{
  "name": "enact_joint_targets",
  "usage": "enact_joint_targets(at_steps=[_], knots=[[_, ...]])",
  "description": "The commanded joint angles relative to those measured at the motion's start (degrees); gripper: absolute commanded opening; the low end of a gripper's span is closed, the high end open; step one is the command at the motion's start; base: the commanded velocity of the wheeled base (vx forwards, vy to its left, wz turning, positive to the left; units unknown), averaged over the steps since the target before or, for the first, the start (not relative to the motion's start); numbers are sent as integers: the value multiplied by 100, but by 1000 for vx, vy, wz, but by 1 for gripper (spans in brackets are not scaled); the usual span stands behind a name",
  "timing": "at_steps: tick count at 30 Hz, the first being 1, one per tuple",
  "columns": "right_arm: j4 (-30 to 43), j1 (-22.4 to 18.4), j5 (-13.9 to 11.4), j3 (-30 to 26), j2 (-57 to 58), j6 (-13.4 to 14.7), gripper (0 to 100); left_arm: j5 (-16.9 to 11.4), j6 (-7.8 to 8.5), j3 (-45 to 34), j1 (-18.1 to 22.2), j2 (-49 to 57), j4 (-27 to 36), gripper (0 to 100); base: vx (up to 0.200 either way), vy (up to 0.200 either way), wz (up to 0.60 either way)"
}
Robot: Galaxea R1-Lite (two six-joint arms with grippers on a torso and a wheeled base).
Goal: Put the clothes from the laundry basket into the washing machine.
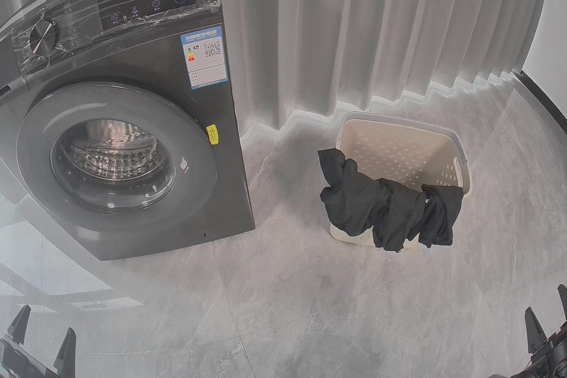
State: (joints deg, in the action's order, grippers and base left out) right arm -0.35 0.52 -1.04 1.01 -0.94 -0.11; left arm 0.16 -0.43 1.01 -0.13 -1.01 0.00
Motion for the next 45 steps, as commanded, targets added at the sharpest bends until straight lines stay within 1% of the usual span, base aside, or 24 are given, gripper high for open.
enact_joint_targets(at_steps=[1, 7, 13, 27, 31, 37, 43, 45], knots=[[0, 0, -2, -101, 59, 2, 100, 2, -10, -101, -4, 84, 0, 100, 0, 0, 0], [0, 0, -2, -101, 59, -7, 100, 2, 16, -101, 5, 84, 0, 100, 0, 0, 0], [0, 0, -2, -101, 59, -7, 100, 2, 8, -101, 5, 84, 0, 100, 0, -200, 0], [0, 0, -2, -101, 59, 2, 100, 2, -19, -101, 5, 84, -9, 100, 0, 0, 0], [0, 0, -2, -101, 59, 2, 100, 2, 34, -101, 5, 84, 0, 100, 0, 0, 0], [0, 0, -2, -101, 59, 2, 100, 2, -1, -101, -4, 84, 0, 100, 0, 0, 0], [0, 0, -2, -101, 59, 2, 100, 2, 8, -101, 5, 84, 0, 100, 0, -200, 0], [0, 0, -2, -101, 59, 2, 100, 2, -1, -101, -4, 84, 0, 100, 0, 0, 0]])
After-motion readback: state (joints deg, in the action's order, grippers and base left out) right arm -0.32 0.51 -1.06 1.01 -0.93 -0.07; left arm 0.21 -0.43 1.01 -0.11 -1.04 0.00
